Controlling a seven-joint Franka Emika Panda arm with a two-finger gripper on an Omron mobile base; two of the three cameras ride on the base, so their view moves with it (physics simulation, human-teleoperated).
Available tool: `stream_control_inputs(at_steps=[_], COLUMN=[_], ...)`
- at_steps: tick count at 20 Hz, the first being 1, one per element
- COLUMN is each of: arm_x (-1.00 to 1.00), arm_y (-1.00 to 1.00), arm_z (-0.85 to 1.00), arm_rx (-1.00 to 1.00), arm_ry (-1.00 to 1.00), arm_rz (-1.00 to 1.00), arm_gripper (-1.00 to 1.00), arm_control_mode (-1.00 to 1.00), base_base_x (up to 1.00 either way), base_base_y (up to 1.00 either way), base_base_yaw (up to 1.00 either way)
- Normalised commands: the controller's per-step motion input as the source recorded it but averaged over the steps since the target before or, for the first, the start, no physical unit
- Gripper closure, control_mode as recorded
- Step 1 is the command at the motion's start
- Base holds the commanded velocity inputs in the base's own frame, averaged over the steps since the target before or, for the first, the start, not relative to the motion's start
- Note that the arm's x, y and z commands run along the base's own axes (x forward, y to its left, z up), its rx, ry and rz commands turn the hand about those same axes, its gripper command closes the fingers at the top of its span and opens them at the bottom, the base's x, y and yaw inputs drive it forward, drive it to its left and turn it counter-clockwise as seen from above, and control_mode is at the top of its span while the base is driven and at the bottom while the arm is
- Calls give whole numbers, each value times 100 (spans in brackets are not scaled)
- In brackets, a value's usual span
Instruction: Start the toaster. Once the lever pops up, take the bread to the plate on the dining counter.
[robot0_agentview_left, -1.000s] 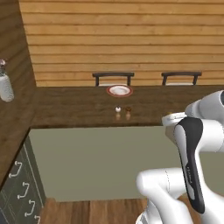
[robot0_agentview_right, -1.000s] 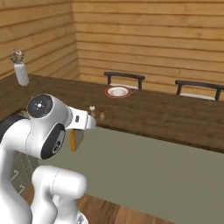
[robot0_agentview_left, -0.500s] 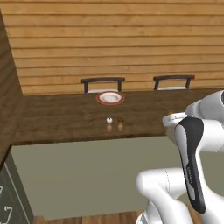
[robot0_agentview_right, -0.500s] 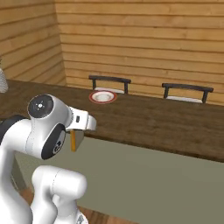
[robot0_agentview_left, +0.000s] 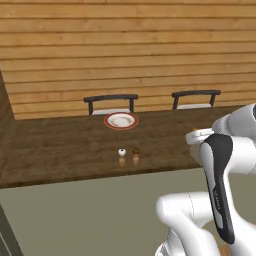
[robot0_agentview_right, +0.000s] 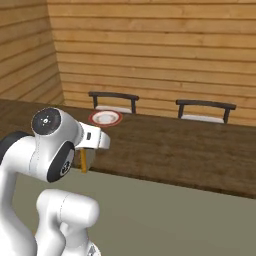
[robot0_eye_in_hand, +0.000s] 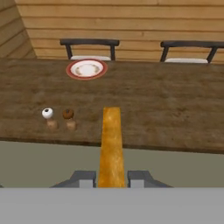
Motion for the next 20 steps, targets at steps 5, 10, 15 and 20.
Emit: stream_control_inputs(at_steps=[5,10,15,20], arm_x=[0,0,0,0], arm_y=[0,0,0,0], arm_z=[0,0,0,0], arm_rx=[0,0,0,0], arm_ry=[0,0,0,0], arm_rz=[0,0,0,0], arm_gripper=[100,100,100,100], arm_control_mode=[100,100,100,100], base_base_x=[49,46,45,41], base_base_y=[-24,-20,-17,-18], base_base_yaw=[-5,0,0,0])
